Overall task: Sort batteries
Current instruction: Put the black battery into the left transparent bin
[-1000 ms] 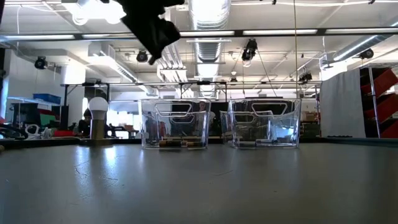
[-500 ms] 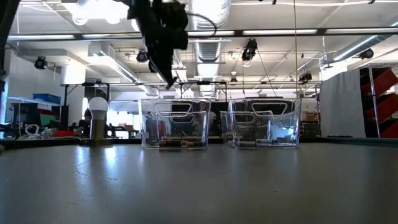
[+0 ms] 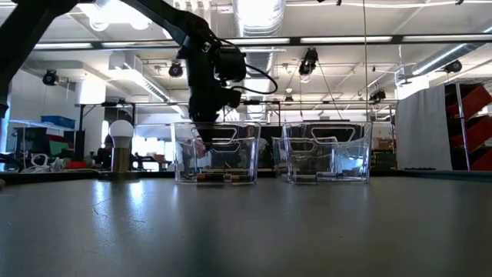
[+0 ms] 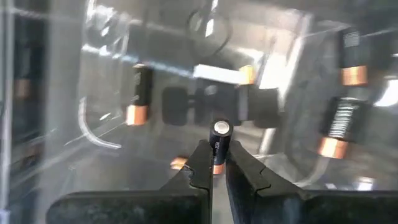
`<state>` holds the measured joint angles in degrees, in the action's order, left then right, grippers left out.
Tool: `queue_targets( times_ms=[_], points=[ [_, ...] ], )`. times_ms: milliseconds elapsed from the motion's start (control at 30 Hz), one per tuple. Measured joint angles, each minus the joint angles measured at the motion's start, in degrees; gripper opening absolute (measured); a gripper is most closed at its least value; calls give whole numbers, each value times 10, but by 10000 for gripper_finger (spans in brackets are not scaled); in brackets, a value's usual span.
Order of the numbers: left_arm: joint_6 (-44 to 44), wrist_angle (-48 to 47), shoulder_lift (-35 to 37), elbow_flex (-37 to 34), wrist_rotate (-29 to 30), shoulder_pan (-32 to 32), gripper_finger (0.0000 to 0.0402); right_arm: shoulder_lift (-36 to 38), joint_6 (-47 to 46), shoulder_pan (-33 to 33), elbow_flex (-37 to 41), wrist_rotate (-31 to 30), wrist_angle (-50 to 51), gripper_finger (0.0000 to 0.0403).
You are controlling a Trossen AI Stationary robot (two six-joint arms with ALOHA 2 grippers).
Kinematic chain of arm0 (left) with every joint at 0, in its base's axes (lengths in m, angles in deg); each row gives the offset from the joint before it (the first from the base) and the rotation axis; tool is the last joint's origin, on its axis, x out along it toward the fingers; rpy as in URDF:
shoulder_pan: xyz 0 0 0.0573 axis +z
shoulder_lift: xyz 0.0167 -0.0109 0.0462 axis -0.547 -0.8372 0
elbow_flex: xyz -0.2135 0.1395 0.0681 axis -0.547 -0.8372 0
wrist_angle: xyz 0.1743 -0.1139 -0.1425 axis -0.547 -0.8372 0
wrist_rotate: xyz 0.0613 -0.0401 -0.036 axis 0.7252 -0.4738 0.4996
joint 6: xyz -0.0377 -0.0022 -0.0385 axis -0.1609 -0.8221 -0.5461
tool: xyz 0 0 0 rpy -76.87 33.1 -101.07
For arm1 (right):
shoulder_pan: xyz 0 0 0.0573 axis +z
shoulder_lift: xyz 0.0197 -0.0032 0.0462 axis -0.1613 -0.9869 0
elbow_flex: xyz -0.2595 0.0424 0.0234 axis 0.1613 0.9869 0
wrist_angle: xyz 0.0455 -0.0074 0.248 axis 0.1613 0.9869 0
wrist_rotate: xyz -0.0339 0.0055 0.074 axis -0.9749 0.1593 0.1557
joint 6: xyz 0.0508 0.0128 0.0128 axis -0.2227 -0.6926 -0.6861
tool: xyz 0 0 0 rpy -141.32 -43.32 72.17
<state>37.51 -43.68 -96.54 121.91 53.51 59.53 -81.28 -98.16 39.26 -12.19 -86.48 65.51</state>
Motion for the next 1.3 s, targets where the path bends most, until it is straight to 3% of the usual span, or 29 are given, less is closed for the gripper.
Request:
queue_targets(
  times_ms=[267,467,700,1300],
  points=[
    [-11,3,-38,26,16,-1,6,0,1,0,2,0,1,125],
    [21,12,-49,28,-23,3,6,0,0,0,2,1,1,137],
    [15,22,-67,28,-20,4,6,0,0,1,13,2,1,144],
    [-3,39,-111,28,-16,3,15,-1,-20,1,42,1,0,123]
  ],
)
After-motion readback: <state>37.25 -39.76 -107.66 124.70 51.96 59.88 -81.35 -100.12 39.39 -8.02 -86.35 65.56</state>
